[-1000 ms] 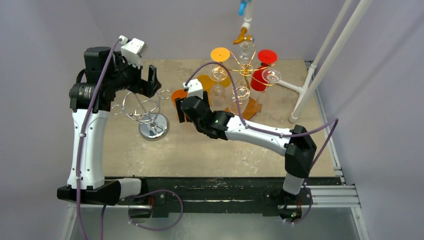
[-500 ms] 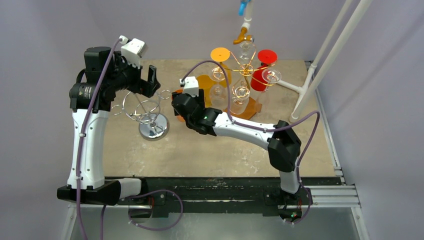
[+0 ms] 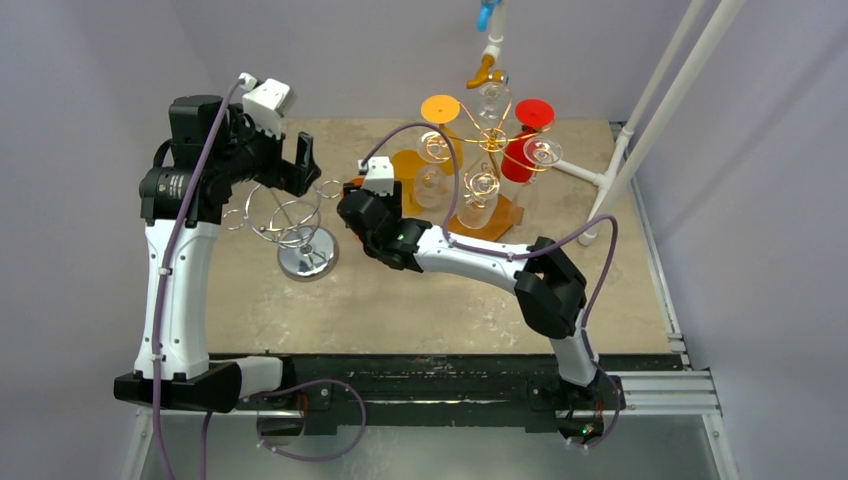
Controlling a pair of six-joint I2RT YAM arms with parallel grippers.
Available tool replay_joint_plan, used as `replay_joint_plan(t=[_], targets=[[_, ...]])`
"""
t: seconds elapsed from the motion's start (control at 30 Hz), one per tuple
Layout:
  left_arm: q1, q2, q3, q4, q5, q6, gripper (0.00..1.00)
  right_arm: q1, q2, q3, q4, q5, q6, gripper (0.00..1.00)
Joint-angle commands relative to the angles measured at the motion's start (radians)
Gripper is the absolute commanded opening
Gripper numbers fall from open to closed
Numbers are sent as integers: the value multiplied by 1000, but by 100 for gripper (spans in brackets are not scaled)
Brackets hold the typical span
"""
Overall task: Place the wine glass upside down on the wine glass rack
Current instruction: Pick up the wine glass at the center of the board.
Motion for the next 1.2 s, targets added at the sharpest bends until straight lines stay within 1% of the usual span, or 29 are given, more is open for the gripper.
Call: replay_joint_plan(t=[0.0,0.27,0.7,0.83,1.0,1.17], targets=[[2,-31,-15,-13,-22,-17,100,-3,5,30,49,39,25,66],[2,-43,-37,-3,-26,-11,100,-2,-8,-10,79,29,40,64],[2,-49,-36,-3,-37,-1,100,-2,59,31,46,-9,77,61],[2,-55,-29,-6,-38,0,100,0,45,5,35,4,96,53],[2,-60,-28,-8,-41,2,100,14,-18,-82,53,4,110,42],[2,-61,-24,-7,-31,-6,100,27,-86,-180,76,-8,141,33]])
